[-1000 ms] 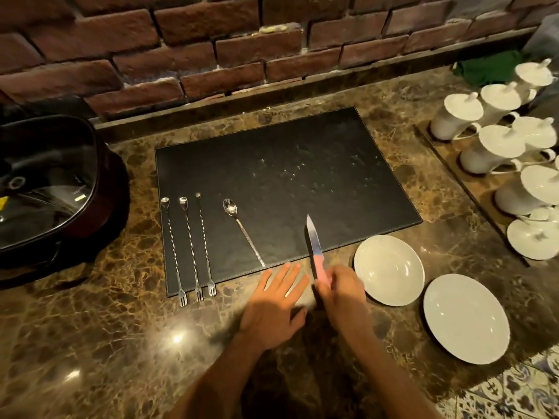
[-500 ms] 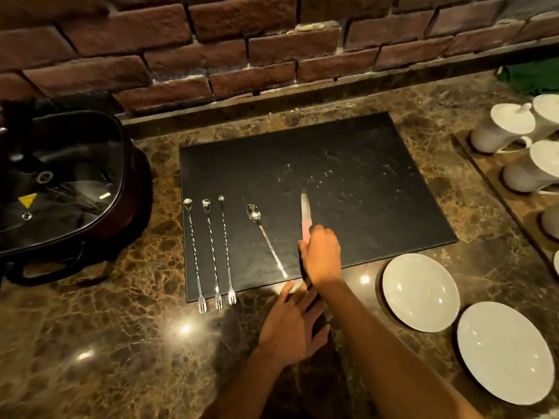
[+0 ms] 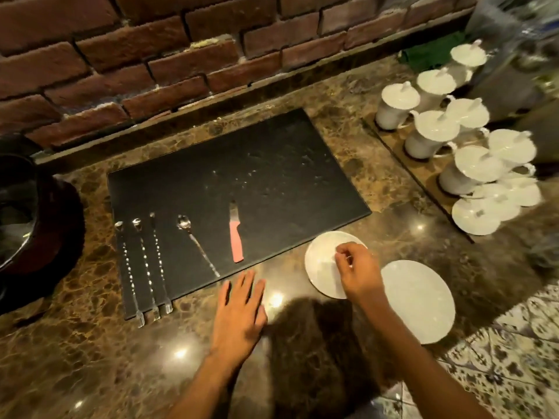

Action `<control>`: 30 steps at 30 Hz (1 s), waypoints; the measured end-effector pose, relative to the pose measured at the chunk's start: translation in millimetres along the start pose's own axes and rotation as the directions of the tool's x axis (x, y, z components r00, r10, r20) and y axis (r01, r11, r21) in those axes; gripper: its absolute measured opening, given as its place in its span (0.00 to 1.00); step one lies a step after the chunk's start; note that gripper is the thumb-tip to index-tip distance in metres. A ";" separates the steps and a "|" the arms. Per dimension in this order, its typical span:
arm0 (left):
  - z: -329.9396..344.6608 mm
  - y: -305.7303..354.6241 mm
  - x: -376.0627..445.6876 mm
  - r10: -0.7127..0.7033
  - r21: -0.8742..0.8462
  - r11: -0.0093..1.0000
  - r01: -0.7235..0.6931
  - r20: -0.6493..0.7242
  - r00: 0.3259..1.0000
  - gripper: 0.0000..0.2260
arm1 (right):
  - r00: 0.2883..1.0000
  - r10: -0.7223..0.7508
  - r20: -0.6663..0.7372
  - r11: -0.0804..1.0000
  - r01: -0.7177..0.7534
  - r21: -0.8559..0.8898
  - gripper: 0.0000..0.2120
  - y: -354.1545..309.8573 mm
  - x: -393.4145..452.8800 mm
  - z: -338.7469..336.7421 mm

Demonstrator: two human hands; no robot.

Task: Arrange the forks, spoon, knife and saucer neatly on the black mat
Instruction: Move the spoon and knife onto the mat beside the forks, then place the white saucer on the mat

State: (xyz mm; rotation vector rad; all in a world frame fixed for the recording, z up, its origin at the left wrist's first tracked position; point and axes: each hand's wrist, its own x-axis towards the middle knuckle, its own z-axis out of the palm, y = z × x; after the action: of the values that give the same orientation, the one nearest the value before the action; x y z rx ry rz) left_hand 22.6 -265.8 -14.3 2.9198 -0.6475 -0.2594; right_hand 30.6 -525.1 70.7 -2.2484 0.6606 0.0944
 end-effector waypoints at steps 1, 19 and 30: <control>0.6 22.7 -0.2 -0.043 -0.042 0.998 0.042 -0.025 0.999 0.23 | 0.998 0.011 -0.062 1.000 -0.010 0.012 0.09 25.8 -2.4 -27.1; -31.4 294.1 36.8 -0.293 -0.761 0.343 0.551 0.471 0.832 0.18 | 0.974 0.221 -0.050 0.975 -0.221 0.010 0.02 196.7 2.6 -139.6; -57.3 203.8 72.2 -0.675 -0.782 0.341 0.522 0.183 0.715 0.11 | 0.984 -0.075 0.165 0.997 0.069 0.043 0.08 91.7 61.9 -79.1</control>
State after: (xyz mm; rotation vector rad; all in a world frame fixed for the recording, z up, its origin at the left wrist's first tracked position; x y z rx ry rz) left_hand 15.7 -474.2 66.8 2.0711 0.5522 -0.2614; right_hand 28.6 -659.2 48.3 -2.1980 0.4875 0.2294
